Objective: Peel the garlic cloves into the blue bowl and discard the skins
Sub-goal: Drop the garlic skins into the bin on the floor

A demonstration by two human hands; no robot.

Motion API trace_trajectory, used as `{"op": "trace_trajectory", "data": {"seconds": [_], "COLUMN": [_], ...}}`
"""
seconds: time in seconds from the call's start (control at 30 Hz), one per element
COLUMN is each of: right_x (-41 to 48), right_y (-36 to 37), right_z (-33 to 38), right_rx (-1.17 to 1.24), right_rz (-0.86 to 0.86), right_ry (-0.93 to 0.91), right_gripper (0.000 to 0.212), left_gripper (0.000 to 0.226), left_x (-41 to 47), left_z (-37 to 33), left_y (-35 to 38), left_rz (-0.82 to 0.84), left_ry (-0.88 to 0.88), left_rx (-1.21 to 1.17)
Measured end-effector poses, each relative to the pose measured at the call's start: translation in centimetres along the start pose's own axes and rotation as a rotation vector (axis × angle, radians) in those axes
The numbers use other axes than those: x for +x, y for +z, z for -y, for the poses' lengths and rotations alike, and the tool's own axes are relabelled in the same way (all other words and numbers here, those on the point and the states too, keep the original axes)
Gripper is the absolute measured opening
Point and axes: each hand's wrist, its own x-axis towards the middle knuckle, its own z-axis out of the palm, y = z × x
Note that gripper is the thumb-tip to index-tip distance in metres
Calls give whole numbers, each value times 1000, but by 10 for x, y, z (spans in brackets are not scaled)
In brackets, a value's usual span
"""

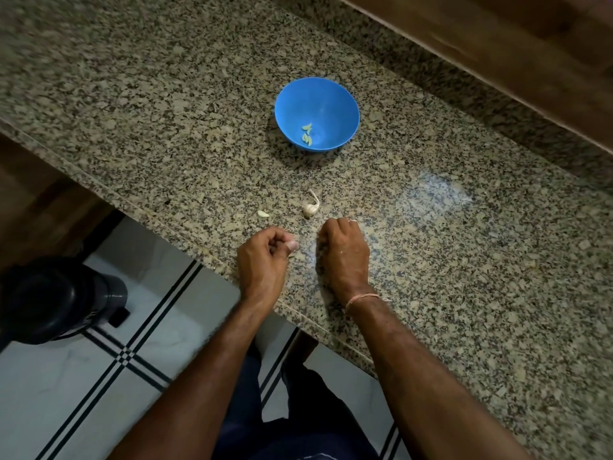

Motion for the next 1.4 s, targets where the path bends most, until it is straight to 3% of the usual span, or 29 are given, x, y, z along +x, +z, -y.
{"op": "trace_trajectory", "data": {"seconds": [0.07, 0.17, 0.23, 0.43, 0.6, 0.7, 0.9, 1.13, 1.27, 1.4], "right_x": [-4, -13, -18, -37, -65, -80, -100, -99, -94, -91], "right_y": [-4, -10, -8, 30, 99, 138, 206, 284, 347, 425], "right_z": [10, 41, 72, 218, 363, 441, 547, 633, 651, 637], "right_rx": [58, 513, 719, 1107, 1145, 1168, 1052, 902, 771, 710], "right_rz": [63, 107, 158, 394, 588, 716, 912, 1070, 1140, 1148], "right_ry": [64, 356, 522, 586, 556, 538, 455, 408, 498, 626], "right_gripper": [5, 21, 19, 29, 31, 33, 28, 28, 5, 13], "left_gripper": [8, 8, 11, 17, 29, 24, 21, 13, 10, 11], "left_x": [1, 2, 4, 9, 10, 2, -24, -30, -6, 31], "left_z": [2, 11, 22, 90, 187, 240, 330, 404, 449, 515], "left_y": [-8, -28, -50, -173, -316, -394, -495, -558, -562, -537], "left_rz": [0, -11, -25, -139, -315, -434, -625, -765, -751, -696], "left_ry": [5, -3, -4, -23, -93, -170, -326, -481, -612, -800], "left_rx": [-22, -59, -100, -147, -138, -173, -173, -179, -195, -336]}}
